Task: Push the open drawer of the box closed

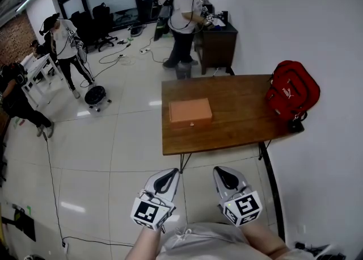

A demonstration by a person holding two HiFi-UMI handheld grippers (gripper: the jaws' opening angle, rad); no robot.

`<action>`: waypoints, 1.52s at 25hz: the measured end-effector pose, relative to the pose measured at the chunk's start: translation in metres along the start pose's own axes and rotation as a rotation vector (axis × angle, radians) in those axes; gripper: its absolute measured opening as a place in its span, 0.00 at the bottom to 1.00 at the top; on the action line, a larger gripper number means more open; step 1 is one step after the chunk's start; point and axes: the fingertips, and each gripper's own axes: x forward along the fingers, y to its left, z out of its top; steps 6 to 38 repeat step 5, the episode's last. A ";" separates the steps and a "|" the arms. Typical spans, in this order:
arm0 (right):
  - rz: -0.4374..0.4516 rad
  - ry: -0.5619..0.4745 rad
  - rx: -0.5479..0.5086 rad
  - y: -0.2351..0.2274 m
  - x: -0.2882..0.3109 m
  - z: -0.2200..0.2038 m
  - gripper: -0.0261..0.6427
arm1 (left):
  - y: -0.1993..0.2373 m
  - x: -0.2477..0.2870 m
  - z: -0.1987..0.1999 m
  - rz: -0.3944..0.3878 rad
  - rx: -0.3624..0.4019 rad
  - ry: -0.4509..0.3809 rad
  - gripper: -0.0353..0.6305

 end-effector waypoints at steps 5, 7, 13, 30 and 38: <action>-0.007 0.003 -0.038 -0.001 -0.004 -0.001 0.04 | -0.002 0.000 -0.007 0.004 -0.013 0.031 0.06; -0.007 0.003 -0.038 -0.001 -0.004 -0.001 0.04 | -0.002 0.000 -0.007 0.004 -0.013 0.031 0.06; -0.007 0.003 -0.038 -0.001 -0.004 -0.001 0.04 | -0.002 0.000 -0.007 0.004 -0.013 0.031 0.06; -0.007 0.003 -0.038 -0.001 -0.004 -0.001 0.04 | -0.002 0.000 -0.007 0.004 -0.013 0.031 0.06; -0.007 0.003 -0.038 -0.001 -0.004 -0.001 0.04 | -0.002 0.000 -0.007 0.004 -0.013 0.031 0.06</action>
